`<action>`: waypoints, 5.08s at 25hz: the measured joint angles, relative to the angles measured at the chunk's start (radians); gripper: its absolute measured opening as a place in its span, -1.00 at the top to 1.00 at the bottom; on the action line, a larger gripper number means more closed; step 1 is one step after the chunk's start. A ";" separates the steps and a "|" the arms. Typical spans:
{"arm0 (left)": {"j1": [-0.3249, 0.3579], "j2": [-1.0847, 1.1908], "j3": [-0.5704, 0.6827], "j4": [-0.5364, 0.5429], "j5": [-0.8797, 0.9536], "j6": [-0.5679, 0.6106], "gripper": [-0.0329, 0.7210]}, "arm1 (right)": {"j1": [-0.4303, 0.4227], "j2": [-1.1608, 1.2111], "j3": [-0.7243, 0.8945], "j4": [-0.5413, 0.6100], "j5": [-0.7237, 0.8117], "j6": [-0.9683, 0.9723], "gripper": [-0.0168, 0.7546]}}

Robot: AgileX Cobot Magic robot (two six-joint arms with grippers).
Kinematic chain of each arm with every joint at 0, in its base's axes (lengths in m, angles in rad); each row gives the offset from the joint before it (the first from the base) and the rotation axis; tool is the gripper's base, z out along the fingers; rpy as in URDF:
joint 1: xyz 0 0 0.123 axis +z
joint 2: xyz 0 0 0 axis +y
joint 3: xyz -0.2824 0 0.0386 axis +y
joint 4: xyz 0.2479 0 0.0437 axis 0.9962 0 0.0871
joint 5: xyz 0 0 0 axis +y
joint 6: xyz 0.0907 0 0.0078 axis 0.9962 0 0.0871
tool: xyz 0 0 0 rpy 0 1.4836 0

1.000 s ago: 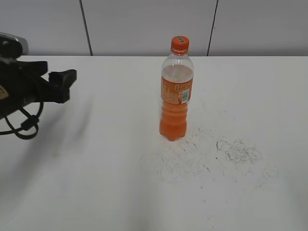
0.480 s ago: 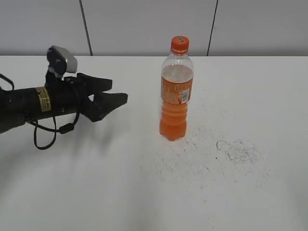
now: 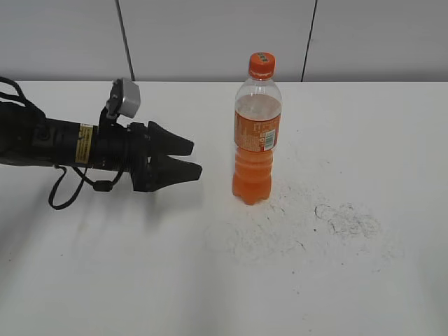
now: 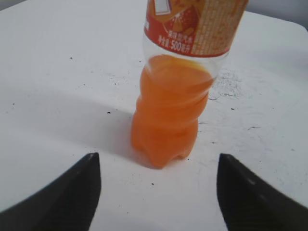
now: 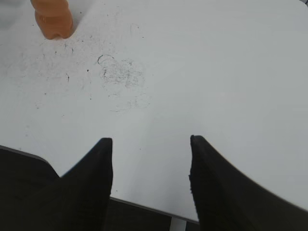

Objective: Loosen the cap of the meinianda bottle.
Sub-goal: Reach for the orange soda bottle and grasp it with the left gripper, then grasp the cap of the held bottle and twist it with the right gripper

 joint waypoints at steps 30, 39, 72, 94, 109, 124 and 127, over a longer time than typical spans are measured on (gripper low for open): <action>-0.184 0.273 -0.300 -0.095 -0.045 -0.003 -0.93 | 0.000 0.000 0.000 0.000 0.000 0.000 -0.04; -0.214 0.323 -0.347 -0.126 -0.038 -0.003 -0.93 | 0.000 0.000 0.000 0.000 0.000 0.000 -0.04; -0.219 0.323 -0.349 -0.118 -0.037 -0.002 -0.56 | 0.000 0.004 -0.019 0.021 -0.021 0.060 -0.04; -0.219 0.323 -0.350 -0.080 -0.057 -0.002 -0.55 | 0.110 1.302 -0.667 0.641 -0.139 -0.137 -0.04; -0.219 0.323 -0.350 -0.070 -0.060 -0.002 -0.55 | 0.273 1.726 -1.315 0.224 0.115 0.213 -0.04; -0.219 0.323 -0.350 -0.057 -0.067 0.000 -0.55 | 0.281 1.787 -1.331 0.319 0.119 0.151 -0.04; -0.219 0.323 -0.350 -0.054 -0.067 0.001 -0.55 | 0.281 1.797 -1.332 0.322 0.119 0.145 -0.04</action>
